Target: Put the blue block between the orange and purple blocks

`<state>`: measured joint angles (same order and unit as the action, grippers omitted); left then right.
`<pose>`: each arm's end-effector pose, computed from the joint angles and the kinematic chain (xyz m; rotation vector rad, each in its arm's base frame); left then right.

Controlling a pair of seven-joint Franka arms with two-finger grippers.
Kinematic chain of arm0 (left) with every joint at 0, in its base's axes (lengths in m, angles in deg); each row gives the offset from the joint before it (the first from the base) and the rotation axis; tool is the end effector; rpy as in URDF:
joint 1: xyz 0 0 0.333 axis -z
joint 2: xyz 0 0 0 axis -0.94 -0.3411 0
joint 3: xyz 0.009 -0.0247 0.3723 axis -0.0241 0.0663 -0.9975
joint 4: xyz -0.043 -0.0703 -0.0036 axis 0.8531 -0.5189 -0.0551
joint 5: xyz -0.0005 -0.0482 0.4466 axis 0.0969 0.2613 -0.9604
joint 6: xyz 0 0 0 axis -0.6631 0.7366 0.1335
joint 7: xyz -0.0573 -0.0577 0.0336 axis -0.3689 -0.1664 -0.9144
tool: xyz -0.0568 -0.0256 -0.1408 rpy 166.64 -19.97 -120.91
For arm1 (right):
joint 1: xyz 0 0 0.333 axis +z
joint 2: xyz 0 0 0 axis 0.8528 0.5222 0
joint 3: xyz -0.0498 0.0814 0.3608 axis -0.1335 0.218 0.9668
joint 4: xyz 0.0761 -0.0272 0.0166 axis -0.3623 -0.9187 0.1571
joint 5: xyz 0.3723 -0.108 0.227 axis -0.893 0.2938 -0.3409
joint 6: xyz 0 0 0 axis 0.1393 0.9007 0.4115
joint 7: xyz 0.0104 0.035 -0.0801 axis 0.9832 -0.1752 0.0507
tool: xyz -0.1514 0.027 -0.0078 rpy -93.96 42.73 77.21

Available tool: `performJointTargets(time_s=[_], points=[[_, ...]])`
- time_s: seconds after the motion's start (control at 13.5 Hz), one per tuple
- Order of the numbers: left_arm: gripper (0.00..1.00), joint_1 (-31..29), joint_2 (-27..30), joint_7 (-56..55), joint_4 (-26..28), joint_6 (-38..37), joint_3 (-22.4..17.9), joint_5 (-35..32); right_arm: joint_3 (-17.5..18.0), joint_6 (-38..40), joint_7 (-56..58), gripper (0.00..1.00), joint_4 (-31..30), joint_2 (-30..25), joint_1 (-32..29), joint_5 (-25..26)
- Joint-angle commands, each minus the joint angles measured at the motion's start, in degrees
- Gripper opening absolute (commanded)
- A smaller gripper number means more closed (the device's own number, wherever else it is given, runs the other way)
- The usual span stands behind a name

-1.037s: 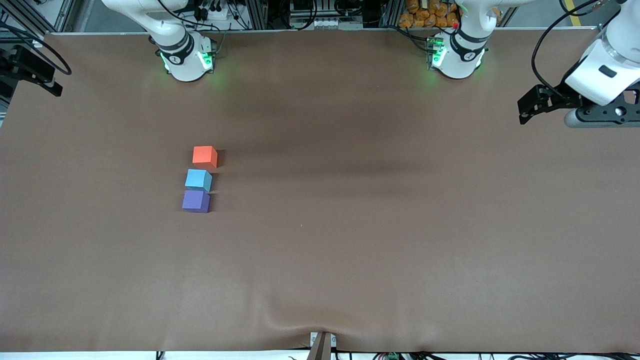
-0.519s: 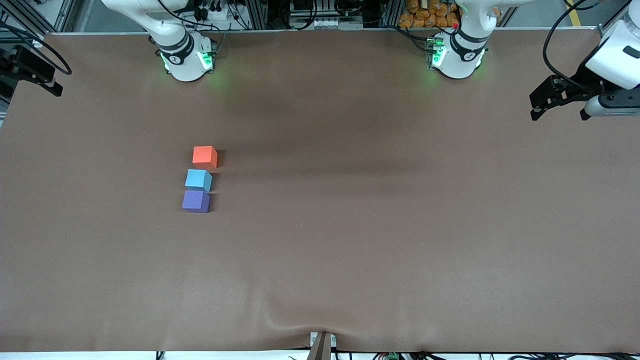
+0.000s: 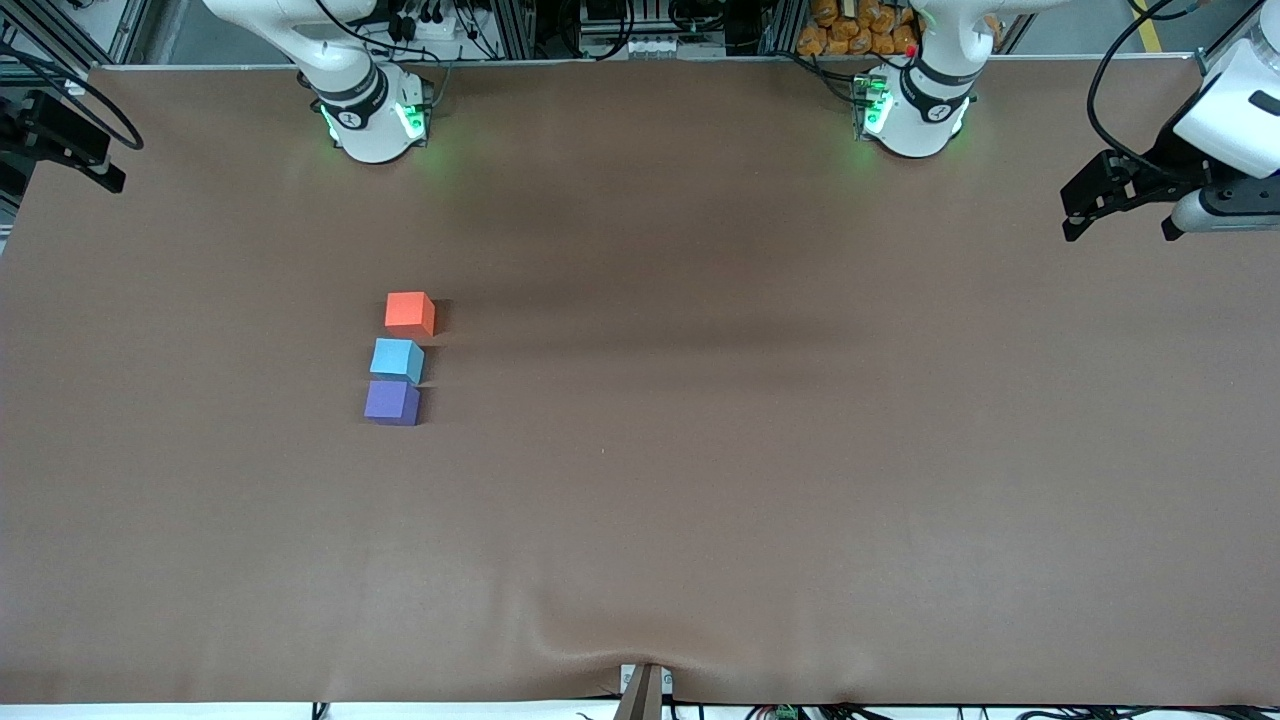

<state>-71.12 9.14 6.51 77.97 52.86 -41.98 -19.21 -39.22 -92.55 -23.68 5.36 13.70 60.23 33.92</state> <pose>0.5760 -0.0830 0.6748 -3.0989 0.0411 -0.1047 0.5652 0.0090 0.7449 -3.1133 -0.0016 0.0370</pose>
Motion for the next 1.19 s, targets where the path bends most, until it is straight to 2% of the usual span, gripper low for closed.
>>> performJointTargets(time_s=[0.0, 0.52, 0.81, 1.11], points=[[1.00, -0.3, -0.5, 0.3, -1.1, -0.6, 0.1, 0.1, 0.2, -0.7, 0.5, 1.00, -1.5, -1.4, -0.6, -0.9], [1.00, 0.0, -1.0, -0.3, -0.6, -1.2, 0.2, 0.1, 0.2, -0.8, 0.3, 1.00, -1.5, -1.0, 0.0, -0.7], [1.00, -0.2, -1.1, -0.3, -0.4, -1.1, 0.2, 0.1, 0.1, 0.7, 0.6, 1.00, -1.5, 7.6, 1.7, 0.9], [1.00, -0.2, -1.6, 0.2, -1.0, -1.0, 0.2, 0.1, 0.1, 0.9, 0.7, 1.00, -1.5, 7.6, 1.4, 0.8]])
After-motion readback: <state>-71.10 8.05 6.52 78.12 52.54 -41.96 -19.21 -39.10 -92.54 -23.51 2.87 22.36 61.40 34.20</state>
